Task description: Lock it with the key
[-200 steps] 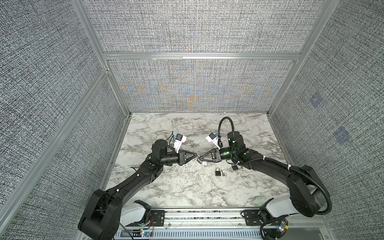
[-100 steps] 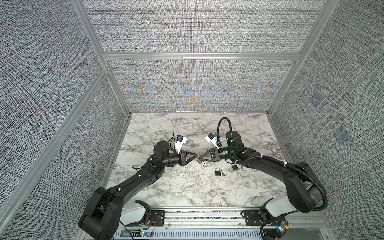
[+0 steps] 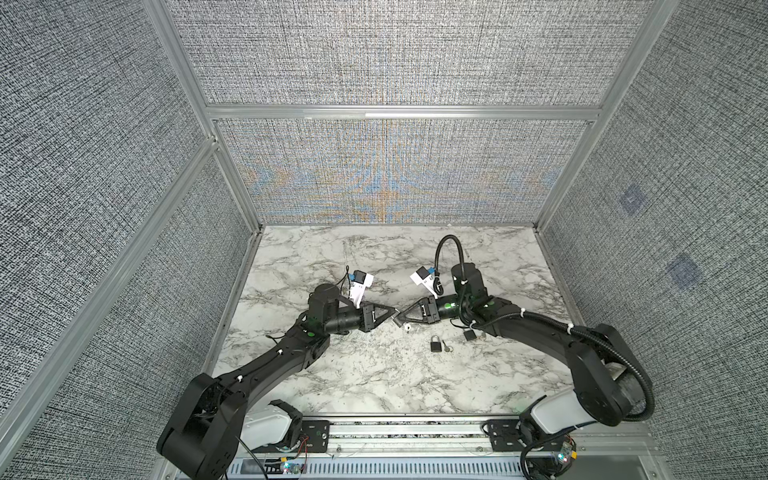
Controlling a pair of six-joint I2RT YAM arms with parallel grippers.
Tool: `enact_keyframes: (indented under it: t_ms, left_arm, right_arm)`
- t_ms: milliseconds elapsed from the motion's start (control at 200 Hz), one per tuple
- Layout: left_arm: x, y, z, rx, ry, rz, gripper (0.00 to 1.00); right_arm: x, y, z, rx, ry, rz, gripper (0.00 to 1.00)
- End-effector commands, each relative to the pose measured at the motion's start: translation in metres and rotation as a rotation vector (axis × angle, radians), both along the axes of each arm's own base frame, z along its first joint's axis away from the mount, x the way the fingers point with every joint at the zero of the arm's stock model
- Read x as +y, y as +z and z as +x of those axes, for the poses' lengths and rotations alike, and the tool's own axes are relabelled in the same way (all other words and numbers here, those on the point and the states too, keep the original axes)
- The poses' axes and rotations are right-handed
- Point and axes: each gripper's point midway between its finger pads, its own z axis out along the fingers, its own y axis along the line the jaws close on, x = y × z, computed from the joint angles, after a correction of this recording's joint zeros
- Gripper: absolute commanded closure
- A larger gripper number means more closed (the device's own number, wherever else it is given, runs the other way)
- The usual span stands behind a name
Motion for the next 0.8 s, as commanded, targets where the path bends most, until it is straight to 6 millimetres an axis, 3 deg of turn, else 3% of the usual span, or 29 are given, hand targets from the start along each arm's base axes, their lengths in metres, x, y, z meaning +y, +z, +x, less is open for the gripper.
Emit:
enact_keyframes:
  t_ms: [0, 130, 380, 795]
  left_arm:
    - [-0.010, 0.015, -0.017, 0.003, -0.116, -0.051, 0.82]
    - [-0.010, 0.021, -0.012, -0.008, -0.101, -0.059, 0.77]
    - [-0.010, 0.021, -0.013, 0.000, -0.105, -0.065, 0.78]
    - [0.007, 0.024, -0.010, 0.001, -0.046, -0.085, 0.75]
  right_arm:
    - [0.007, 0.014, 0.004, -0.117, -0.007, 0.044, 1.00]
    - [0.006, 0.014, 0.001, -0.119, -0.004, 0.041, 1.00]
    - [0.003, 0.014, 0.000, -0.135, -0.018, 0.023, 1.00]
    - [0.003, 0.017, 0.002, -0.136, -0.024, 0.030, 1.00]
